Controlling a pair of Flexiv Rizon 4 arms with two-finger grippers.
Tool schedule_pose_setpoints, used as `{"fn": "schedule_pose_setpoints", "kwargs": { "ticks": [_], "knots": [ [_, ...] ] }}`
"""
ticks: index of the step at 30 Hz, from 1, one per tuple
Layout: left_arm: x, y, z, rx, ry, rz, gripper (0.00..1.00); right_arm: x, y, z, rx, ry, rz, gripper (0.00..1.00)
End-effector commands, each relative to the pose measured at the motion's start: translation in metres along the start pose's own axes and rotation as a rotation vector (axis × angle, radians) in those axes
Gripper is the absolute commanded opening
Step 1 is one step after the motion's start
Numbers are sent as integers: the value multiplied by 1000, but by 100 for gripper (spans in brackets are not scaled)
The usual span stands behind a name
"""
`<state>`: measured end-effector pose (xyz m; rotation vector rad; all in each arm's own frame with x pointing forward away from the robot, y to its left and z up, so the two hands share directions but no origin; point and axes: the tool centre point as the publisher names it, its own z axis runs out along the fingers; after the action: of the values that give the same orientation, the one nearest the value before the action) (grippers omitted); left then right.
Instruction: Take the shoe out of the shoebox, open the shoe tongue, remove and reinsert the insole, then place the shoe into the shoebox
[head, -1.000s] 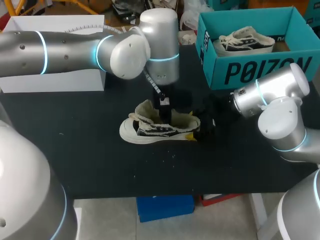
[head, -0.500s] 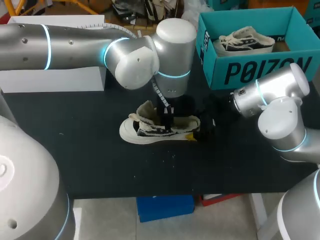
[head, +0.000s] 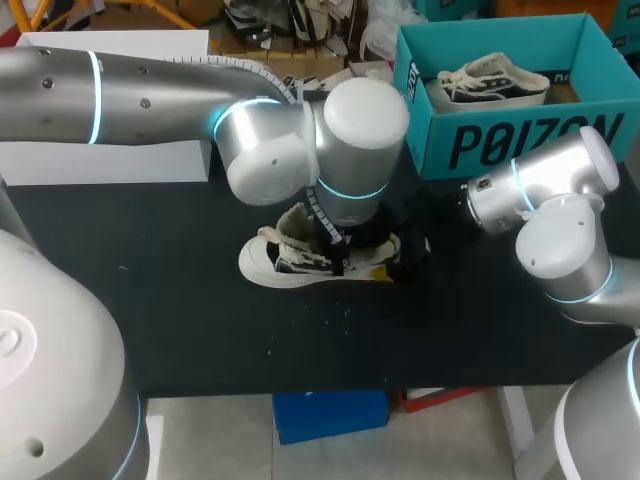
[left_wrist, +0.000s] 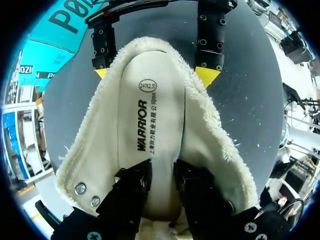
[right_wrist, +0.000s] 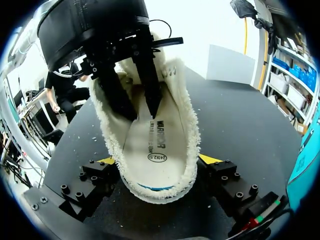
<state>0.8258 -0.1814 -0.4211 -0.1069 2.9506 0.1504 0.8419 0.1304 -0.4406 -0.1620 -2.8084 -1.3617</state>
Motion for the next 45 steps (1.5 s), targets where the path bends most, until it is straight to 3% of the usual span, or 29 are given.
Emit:
{"fn": "schedule_pose_setpoints", "kwargs": {
  "ticks": [1, 12, 19, 26, 28, 30, 45],
  "knots": [
    [-2, 11, 15, 54, -17, 11, 29, -1, 0, 0, 3, -1, 3, 0],
    [-12, 8, 25, -14, -119, 14, 26, -1, 0, 0, 3, -1, 3, 0],
    [-14, 3, 26, 24, -176, 19, 14, -1, 0, 0, 3, -1, 3, 0],
    [-20, 0, 27, 41, -191, 18, 17, -1, 0, 0, 3, -1, 3, 0],
    [-22, 1, 26, 52, -179, 22, 16, -1, 0, 0, 3, -1, 3, 0],
    [-24, 1, 27, 68, -144, 39, 0, -1, 0, 0, 3, -1, 3, 0],
    [-14, 0, 7, 221, 60, 131, 0, -1, 0, 0, 3, -1, 3, 0]
  ]
}}
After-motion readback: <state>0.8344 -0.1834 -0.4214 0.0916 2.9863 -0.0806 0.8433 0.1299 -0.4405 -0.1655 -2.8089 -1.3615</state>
